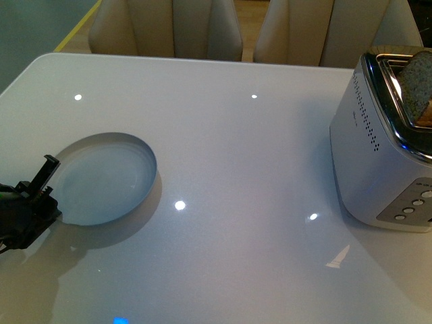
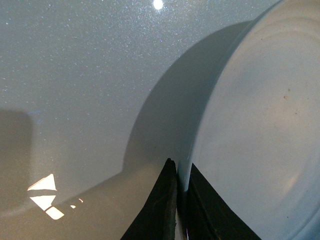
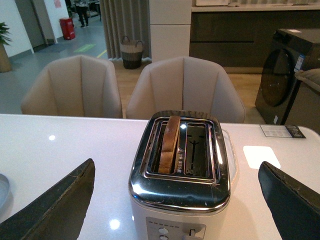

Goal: Left arm holds plate, right arm toasts bread

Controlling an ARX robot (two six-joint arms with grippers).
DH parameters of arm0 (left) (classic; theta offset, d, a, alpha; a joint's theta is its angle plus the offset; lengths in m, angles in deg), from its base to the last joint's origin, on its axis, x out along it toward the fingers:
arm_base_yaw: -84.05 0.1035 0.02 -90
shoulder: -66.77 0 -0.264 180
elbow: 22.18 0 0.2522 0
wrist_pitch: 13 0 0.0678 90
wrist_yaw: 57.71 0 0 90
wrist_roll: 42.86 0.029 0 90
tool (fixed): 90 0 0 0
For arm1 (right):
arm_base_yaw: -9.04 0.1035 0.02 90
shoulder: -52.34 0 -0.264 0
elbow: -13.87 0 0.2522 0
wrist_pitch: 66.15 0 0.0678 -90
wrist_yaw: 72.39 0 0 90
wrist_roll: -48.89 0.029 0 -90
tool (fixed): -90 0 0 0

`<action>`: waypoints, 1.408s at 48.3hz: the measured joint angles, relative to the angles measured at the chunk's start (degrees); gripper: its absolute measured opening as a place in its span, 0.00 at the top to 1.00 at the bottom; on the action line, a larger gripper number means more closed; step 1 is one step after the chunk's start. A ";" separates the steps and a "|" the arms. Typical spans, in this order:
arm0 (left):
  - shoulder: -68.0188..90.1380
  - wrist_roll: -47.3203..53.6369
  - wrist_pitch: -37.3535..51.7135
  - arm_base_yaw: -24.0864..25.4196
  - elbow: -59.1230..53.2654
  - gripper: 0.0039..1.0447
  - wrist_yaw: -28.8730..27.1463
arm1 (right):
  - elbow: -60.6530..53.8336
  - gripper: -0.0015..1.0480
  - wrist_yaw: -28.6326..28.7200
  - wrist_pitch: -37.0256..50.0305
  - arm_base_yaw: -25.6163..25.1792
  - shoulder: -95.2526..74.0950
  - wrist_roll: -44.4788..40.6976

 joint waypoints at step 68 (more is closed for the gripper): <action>-44.72 41.48 26.08 -3.08 -21.94 0.37 -4.15 | 0.00 0.09 -0.04 -0.02 0.00 -0.07 0.00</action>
